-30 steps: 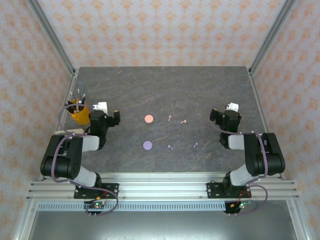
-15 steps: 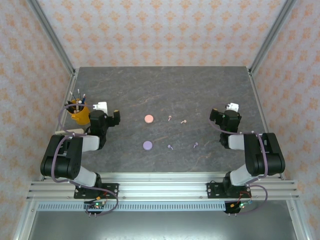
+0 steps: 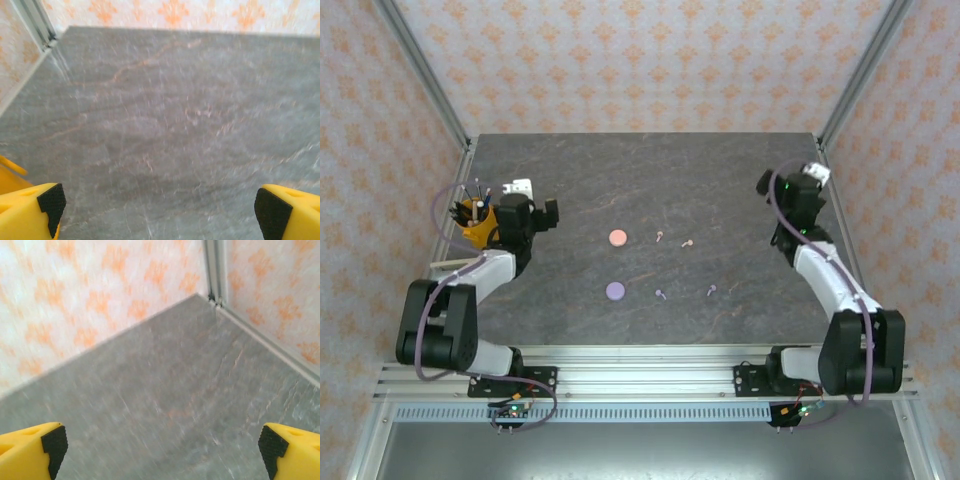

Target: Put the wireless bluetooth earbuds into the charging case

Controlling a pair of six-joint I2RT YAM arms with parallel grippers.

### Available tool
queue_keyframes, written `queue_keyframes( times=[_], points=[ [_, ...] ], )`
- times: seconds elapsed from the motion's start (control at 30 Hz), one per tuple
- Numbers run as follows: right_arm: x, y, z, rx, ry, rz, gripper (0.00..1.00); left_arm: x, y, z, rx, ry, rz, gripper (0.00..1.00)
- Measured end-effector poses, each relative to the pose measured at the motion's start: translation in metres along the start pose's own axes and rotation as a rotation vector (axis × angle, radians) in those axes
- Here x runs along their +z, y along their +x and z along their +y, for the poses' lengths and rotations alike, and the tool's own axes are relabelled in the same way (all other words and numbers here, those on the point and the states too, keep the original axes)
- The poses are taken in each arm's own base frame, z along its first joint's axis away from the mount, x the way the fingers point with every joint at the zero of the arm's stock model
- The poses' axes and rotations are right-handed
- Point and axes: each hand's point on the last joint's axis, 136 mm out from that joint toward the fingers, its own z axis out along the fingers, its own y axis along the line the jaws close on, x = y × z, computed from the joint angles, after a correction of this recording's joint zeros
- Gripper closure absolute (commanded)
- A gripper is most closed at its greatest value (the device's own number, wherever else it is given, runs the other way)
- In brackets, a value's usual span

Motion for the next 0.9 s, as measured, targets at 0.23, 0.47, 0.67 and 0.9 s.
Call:
queue_keyframes(
  times=[0.23, 0.47, 0.67, 0.9],
  points=[
    [-0.023, 0.006, 0.042, 0.03, -0.082, 0.259, 0.14, -0.044, -0.032, 0.0, -0.199, 0.003, 0.04, 0.0],
    [-0.092, 0.13, 0.132, -0.152, -0.234, 0.703, 0.19, -0.066, -0.008, -0.015, -0.39, 0.055, 0.226, 0.0],
    [-0.144, 0.23, 0.187, -0.348, -0.233, 0.928, 0.2, -0.077, 0.026, -0.023, -0.506, 0.06, 0.386, 0.0],
    [-0.165, 0.319, 0.212, -0.534, -0.123, 1.052, 0.2, -0.078, 0.036, -0.025, -0.583, 0.033, 0.473, 0.0]
  ],
)
